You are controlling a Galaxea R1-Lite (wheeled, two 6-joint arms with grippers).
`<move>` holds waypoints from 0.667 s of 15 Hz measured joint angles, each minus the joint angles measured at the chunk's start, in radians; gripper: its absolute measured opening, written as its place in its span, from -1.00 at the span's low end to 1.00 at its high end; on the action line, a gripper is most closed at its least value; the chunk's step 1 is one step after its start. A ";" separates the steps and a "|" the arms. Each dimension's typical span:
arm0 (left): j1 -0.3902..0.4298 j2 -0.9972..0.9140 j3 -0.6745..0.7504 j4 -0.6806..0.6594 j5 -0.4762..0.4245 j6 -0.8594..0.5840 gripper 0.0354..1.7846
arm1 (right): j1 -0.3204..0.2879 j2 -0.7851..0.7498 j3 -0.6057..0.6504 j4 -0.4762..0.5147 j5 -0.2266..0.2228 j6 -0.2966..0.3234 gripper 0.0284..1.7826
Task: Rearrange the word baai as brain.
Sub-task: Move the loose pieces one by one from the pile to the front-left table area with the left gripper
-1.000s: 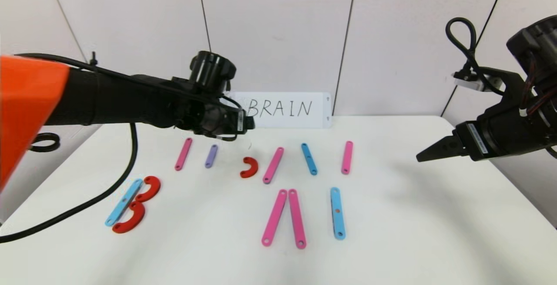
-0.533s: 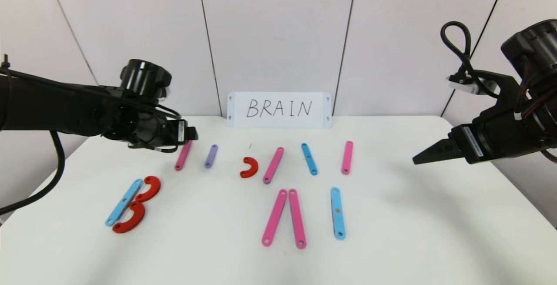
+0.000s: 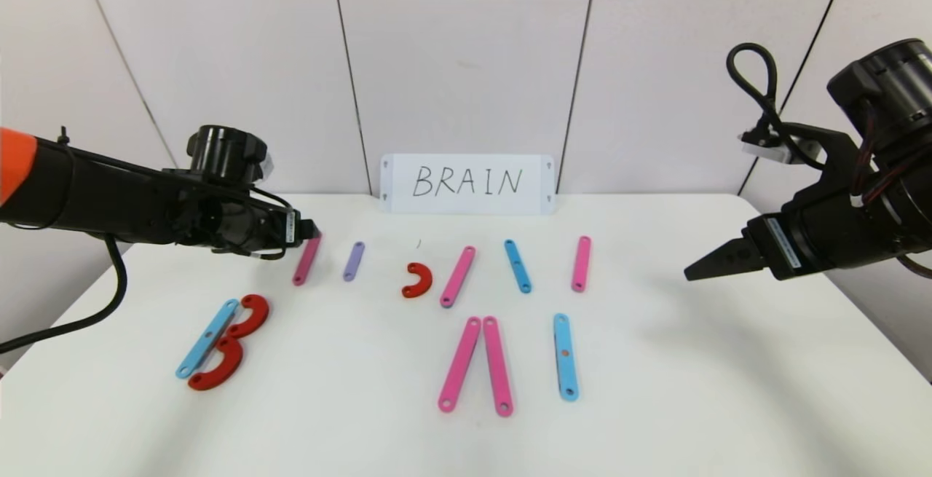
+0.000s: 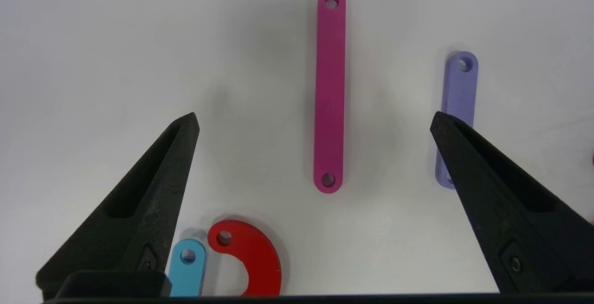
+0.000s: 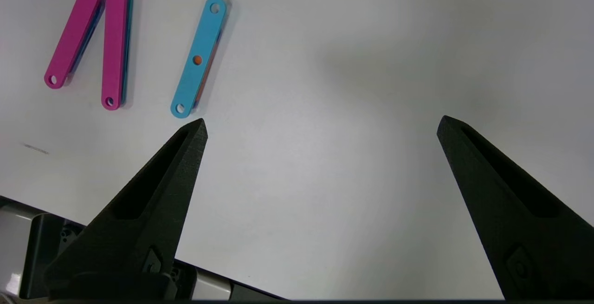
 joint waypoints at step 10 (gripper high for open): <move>-0.005 0.110 -0.032 -0.009 0.001 0.001 0.96 | 0.001 0.001 0.001 0.000 0.000 -0.001 0.95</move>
